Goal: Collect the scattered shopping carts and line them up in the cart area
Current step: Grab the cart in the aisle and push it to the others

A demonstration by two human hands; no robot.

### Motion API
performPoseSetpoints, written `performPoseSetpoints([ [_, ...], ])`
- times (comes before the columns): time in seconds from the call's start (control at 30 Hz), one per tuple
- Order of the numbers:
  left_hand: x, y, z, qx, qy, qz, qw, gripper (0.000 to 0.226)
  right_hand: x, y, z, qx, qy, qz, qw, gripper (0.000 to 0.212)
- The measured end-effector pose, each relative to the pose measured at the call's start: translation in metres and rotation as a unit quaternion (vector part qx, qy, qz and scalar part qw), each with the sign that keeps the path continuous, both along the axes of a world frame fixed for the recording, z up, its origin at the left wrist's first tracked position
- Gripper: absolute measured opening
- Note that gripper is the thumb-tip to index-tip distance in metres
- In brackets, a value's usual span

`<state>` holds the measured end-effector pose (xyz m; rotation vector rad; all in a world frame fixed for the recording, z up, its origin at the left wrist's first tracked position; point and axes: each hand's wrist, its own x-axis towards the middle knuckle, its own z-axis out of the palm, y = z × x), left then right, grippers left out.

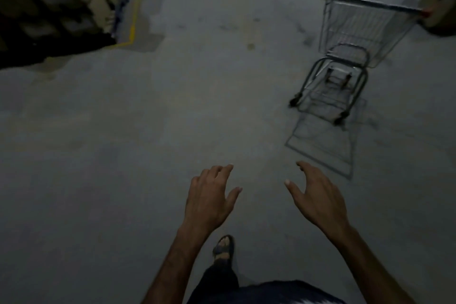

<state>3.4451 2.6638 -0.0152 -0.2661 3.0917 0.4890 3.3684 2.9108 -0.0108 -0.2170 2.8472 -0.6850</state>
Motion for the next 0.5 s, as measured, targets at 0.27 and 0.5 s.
performPoseSetpoints([
  [0.27, -0.122, -0.017, 0.007, -0.016, 0.015, -0.173, 0.985, 0.062, -0.033, -0.011, 0.014, -0.009, 0.008, -0.151, 0.989, 0.062],
  [0.5, -0.209, 0.022, 0.003, -0.011, 0.019, -0.289, 0.957, 0.061, -0.051, 0.021, 0.013, -0.034, 0.004, -0.260, 0.965, 0.064],
])
